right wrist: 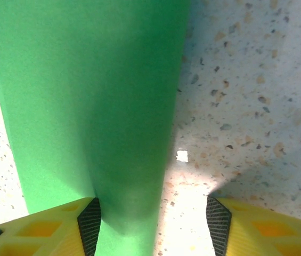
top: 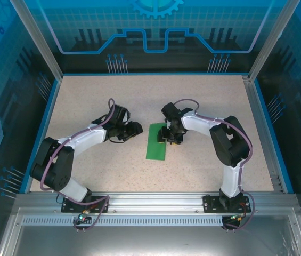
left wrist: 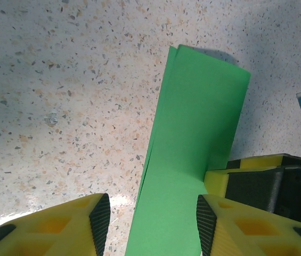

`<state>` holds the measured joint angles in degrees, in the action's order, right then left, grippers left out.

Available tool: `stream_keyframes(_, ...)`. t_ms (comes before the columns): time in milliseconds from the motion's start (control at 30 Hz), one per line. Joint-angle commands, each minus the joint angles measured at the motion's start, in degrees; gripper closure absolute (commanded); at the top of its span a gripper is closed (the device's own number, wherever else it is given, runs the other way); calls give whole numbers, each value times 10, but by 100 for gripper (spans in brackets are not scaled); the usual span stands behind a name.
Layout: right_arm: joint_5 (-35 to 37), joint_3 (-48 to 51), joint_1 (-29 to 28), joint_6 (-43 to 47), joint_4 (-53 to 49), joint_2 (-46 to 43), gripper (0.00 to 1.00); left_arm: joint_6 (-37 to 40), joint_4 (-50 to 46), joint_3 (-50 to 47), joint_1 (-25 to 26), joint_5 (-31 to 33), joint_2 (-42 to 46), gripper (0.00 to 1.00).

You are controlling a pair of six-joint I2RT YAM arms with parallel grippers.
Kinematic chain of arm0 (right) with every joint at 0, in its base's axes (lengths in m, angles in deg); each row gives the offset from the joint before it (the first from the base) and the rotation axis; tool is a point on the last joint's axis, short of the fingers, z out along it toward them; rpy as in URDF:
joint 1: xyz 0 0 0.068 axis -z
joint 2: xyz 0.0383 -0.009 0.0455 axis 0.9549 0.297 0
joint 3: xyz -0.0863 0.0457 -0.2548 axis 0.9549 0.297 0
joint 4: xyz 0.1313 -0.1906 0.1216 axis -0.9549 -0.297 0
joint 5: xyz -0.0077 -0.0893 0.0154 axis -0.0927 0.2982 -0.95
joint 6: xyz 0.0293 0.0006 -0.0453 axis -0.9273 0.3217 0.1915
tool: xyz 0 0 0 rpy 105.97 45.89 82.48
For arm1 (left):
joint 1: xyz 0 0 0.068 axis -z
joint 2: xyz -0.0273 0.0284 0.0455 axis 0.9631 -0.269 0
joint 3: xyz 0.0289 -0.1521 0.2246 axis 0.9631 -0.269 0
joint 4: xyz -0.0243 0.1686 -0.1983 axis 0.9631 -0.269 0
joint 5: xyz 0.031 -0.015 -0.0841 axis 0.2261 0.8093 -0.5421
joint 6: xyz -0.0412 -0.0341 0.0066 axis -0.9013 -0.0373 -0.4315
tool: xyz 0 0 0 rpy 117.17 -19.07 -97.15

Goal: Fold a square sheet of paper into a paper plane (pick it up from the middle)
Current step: Hold the square sheet of paper at the center of the table.

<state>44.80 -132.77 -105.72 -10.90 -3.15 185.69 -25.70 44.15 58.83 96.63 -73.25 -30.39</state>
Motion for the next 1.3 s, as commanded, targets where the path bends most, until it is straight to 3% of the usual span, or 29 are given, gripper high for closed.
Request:
stream_keyframes(0, 2, -14, -13, 21, -18, 22, 41, 15, -3, -7, -4, -4, -10, 50)
stream_keyframes(1067, 12, -17, -10, -9, -24, 61, 41, 13, 11, -5, -4, -38, -24, 50)
stream_keyframes(1267, 14, -18, -10, 2, -29, 67, 41, 12, 41, -4, -2, -79, -36, 56)
